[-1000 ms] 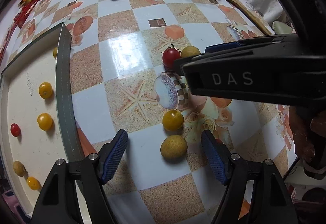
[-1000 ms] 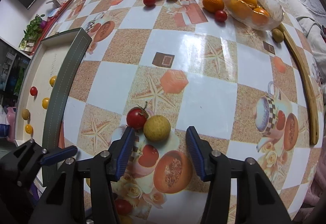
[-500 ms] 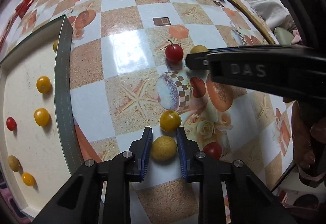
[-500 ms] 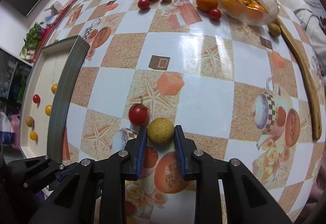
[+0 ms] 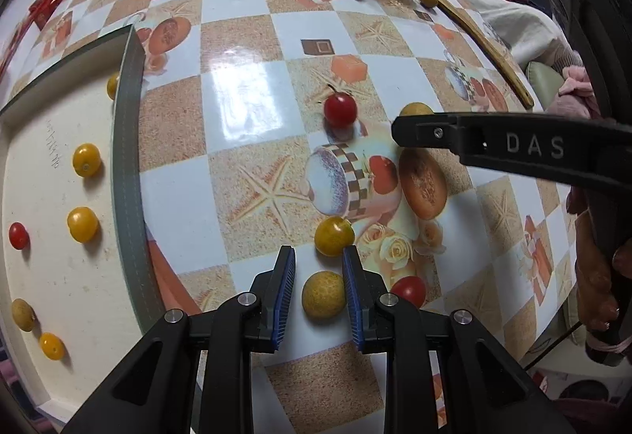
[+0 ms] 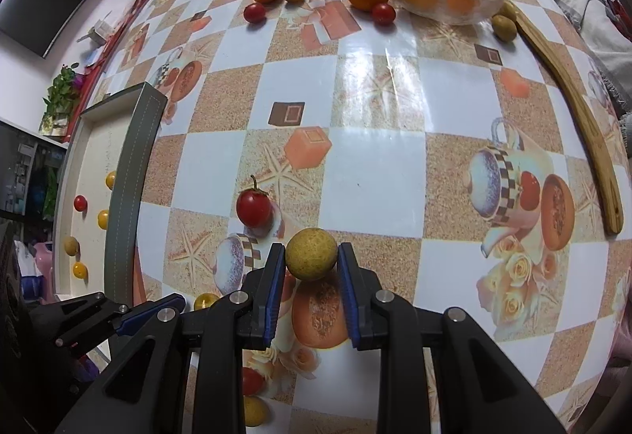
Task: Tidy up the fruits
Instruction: 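Grasp a yellow-green fruit with the right tool while the left tool grasps another, then carry both yellow-green fruits over the cream tray and open both tools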
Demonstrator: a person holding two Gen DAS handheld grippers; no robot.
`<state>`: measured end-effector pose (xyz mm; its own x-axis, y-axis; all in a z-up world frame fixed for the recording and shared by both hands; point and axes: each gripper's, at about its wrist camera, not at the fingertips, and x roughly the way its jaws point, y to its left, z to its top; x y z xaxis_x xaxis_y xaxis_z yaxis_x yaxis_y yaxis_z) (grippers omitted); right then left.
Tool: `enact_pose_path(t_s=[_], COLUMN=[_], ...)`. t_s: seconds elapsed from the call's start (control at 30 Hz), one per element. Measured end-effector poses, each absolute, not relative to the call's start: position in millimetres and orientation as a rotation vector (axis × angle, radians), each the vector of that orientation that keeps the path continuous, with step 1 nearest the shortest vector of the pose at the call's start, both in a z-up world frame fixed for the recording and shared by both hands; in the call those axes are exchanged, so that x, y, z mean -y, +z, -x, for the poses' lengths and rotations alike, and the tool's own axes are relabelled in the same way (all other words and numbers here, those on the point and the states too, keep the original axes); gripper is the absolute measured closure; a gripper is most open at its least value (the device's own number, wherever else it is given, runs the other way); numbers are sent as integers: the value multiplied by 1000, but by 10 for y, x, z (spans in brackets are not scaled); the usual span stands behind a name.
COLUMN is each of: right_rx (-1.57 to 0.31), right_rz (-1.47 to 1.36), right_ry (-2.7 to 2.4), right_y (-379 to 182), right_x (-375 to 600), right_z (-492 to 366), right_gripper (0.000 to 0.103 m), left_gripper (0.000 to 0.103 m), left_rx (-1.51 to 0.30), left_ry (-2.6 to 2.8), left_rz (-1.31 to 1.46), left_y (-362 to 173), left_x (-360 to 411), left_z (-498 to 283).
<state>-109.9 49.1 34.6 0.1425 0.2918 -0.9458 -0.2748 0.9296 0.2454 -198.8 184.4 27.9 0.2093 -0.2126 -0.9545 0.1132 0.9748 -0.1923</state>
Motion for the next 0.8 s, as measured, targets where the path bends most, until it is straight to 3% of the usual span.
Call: enact_pose_path(t_s=[0.43,0.8], right_rx=[-1382,-1367], right_rz=[-21,-35], right_ry=[406,405], right_y=[351,447], right_x=[-489,-498], right_z=[1209,1212], right_gripper=[74,74], left_gripper=[76,76], left_rx=[-1335,-1293], left_ry=[-235,-196], left_rz=[46,144], left_y=[234,508], left_x=[-1667,-1992], left_z=[2089,2003])
